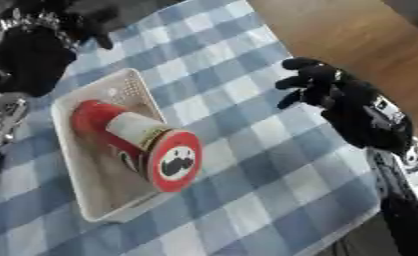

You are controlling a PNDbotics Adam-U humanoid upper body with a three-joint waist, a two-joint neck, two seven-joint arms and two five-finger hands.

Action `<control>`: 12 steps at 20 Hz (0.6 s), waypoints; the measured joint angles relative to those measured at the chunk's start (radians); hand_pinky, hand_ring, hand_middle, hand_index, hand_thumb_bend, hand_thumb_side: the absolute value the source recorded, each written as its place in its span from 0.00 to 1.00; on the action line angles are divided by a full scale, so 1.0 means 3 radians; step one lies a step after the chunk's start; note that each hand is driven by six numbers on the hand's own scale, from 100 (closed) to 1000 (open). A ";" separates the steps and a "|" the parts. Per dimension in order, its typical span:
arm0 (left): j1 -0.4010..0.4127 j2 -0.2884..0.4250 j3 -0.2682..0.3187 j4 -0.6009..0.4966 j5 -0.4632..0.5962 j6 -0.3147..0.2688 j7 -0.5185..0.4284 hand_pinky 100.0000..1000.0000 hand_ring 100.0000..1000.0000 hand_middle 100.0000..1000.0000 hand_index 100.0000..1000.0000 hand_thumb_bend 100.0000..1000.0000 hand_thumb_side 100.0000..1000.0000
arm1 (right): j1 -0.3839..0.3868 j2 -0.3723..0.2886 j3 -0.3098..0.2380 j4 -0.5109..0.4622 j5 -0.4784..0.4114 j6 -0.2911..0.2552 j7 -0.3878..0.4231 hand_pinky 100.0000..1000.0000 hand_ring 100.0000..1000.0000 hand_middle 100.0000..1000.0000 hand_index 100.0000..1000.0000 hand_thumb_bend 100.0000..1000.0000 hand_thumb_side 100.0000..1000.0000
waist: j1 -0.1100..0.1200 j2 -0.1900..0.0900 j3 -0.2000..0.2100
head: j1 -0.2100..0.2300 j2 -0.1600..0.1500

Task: Pick up objects on the table and place them in the box.

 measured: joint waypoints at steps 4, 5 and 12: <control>0.0216 0.0148 0.0075 -0.0624 -0.0084 -0.0019 0.0419 0.20 0.00 0.23 0.53 0.00 0.73 | 0.0035 -0.0039 -0.0002 0.0000 0.0004 0.0004 0.0004 0.71 0.85 0.93 0.89 0.00 1.00 | 0.0000 0.0000 0.0161 | -0.0031 -0.0003; 0.0264 0.0192 0.0089 -0.0735 -0.0123 -0.0041 0.0448 0.20 0.00 0.23 0.53 0.00 0.73 | 0.0052 -0.0044 -0.0002 0.0000 0.0005 0.0007 0.0007 0.71 0.85 0.93 0.89 0.00 1.00 | -0.0001 -0.0001 0.0216 | -0.0032 -0.0003; 0.0683 0.0295 0.0110 -0.0945 -0.0230 -0.0269 0.0335 0.02 0.00 0.00 0.29 0.00 0.71 | 0.0184 -0.0058 -0.0015 -0.0019 0.0004 0.0053 0.0053 0.71 0.85 0.93 0.89 0.00 1.00 | -0.0042 -0.0070 0.0526 | -0.0118 -0.0041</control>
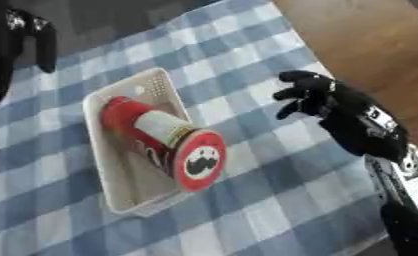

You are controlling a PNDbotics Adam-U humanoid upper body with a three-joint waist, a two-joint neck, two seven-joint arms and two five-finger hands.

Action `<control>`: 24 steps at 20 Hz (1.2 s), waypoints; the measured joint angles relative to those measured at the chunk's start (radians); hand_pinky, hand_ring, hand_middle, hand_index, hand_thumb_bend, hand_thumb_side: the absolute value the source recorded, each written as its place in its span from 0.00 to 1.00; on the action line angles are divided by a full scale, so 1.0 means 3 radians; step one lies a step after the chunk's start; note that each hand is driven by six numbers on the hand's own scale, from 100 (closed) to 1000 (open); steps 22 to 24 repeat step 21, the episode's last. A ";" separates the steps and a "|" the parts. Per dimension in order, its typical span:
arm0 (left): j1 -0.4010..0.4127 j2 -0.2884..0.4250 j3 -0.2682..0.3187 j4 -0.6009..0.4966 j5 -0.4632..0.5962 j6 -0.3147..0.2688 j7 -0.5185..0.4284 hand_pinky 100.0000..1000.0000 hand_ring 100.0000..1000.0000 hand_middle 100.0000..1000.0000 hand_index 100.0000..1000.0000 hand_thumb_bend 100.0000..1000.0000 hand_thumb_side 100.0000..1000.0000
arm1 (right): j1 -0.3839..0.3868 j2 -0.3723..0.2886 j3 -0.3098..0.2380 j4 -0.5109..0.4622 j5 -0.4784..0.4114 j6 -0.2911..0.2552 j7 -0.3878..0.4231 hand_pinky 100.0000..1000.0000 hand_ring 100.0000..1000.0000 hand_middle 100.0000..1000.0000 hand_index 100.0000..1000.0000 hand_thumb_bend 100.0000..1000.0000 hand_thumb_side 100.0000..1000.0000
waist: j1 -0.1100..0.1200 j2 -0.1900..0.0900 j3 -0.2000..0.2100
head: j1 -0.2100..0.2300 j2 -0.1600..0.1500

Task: Pick up objects on the table and place them in the box.

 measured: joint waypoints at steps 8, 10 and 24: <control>0.0733 -0.0474 -0.0119 -0.0005 -0.0218 -0.0180 -0.0257 0.00 0.00 0.00 0.19 0.00 0.73 | 0.0111 0.0022 -0.0028 -0.0063 -0.0045 0.0100 0.0100 0.70 0.84 0.92 0.89 0.00 1.00 | -0.0082 -0.0044 0.0345 | -0.0177 -0.0105; 0.0905 -0.0657 -0.0137 -0.0005 -0.0282 -0.0216 -0.0353 0.01 0.00 0.00 0.27 0.00 0.75 | 0.0111 0.0024 -0.0044 -0.0073 -0.0056 0.0106 0.0106 0.70 0.84 0.92 0.89 0.00 1.00 | -0.0105 -0.0036 0.0407 | -0.0205 -0.0120; 0.1395 -0.1530 -0.0152 -0.0004 -0.1175 -0.0162 -0.0415 0.82 0.34 0.62 0.92 0.04 0.92 | 0.0036 0.0002 -0.0120 -0.0051 -0.0064 0.0044 0.0044 0.69 0.84 0.92 0.89 0.00 1.00 | -0.0216 0.0119 0.0550 | -0.0353 -0.0168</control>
